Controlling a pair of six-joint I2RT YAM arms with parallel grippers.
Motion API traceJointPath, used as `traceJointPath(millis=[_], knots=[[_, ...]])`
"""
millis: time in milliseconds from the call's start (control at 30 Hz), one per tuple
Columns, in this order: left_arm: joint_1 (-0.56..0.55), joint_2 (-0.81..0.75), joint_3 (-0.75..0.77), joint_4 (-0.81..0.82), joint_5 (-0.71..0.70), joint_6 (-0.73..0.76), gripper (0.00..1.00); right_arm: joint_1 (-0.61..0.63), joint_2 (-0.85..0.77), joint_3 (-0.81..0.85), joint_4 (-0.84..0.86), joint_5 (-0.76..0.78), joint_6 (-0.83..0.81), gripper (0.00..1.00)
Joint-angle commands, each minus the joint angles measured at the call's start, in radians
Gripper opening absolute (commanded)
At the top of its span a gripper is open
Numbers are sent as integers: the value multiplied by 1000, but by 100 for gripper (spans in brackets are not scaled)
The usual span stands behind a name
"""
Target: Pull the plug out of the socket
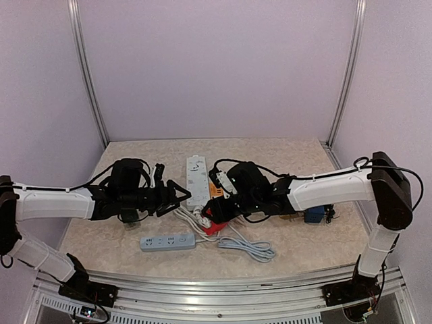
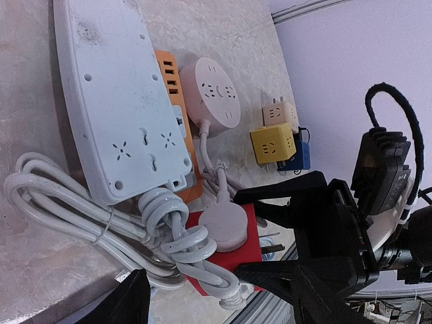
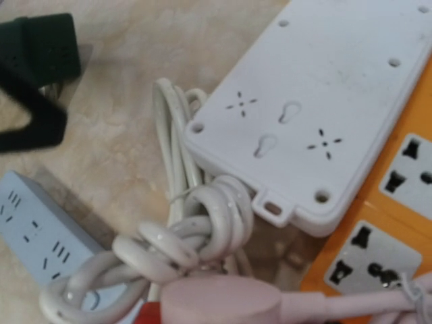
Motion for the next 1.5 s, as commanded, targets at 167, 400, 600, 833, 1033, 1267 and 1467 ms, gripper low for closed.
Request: traceJointPath(millis=[167,400,600,833,1033,1267,1467], knots=[[-62,68,-11,56,34,-88,56,-23,-72,9,69,88,37,0],[-80,108,-3,94,50,-110,52,-26,-75,8,65,104,43,0],[-87,158,8,135,79,-130,45,-26,-78,12,64,107,38,0],[-91,205,43,152,97,-134,41,-26,-78,18,62,107,33,0],[-95,236,62,159,106,-140,41,-26,-80,15,68,115,36,0],[-98,252,65,169,115,-155,33,-26,-82,12,68,129,40,0],[-99,267,67,155,116,-171,29,-26,-94,9,74,144,39,0]])
